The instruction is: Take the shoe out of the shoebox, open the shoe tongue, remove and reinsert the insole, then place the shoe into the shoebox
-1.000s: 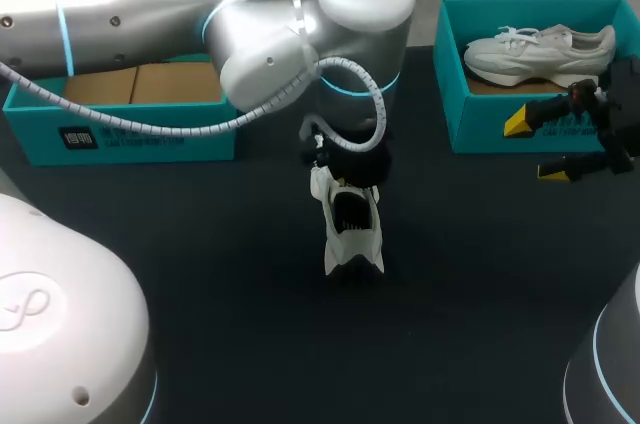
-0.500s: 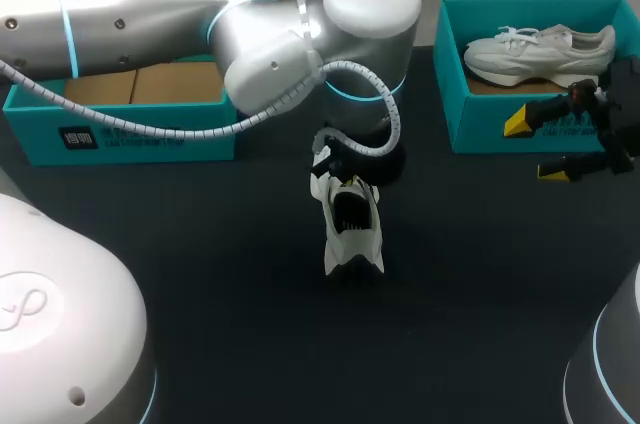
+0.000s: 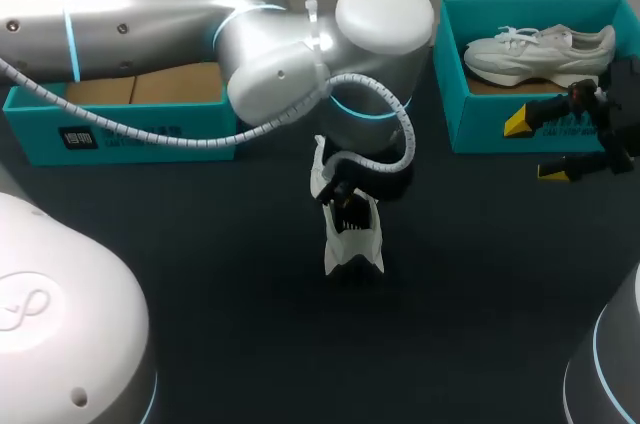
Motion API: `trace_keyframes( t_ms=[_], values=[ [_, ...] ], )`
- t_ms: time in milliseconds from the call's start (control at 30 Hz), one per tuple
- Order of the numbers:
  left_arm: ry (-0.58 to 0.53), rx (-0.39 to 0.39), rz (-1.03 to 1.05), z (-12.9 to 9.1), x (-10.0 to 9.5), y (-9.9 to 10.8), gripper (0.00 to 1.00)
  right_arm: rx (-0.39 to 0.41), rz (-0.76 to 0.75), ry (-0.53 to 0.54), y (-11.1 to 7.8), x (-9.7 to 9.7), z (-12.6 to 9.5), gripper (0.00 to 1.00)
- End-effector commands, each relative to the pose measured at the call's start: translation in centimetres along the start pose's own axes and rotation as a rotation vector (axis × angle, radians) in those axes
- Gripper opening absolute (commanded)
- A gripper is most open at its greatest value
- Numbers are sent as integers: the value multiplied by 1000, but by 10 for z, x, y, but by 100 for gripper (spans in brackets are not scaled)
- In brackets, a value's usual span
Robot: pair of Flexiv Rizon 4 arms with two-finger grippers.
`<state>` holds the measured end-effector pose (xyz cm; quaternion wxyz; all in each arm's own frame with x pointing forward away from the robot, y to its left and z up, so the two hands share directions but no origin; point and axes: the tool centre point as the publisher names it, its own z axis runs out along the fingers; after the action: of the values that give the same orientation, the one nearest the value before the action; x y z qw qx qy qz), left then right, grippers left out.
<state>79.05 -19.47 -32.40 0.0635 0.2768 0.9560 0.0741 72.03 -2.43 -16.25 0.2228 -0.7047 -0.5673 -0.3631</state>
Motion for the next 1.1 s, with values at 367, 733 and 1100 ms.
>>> trace_keyframes(
  t_ms=[367, 733, 1100],
  values=[
    [96, 89, -386, -21, 17, -13, 0, -2, 1, -3, -1, 0, 0, 100],
    [80, 119, -337, -37, 35, -33, 0, -2, 1, -3, -1, 0, 0, 100],
    [57, 97, -417, -22, 43, -49, 100, -2, 1, -3, -1, 0, 0, 100]
  ],
)
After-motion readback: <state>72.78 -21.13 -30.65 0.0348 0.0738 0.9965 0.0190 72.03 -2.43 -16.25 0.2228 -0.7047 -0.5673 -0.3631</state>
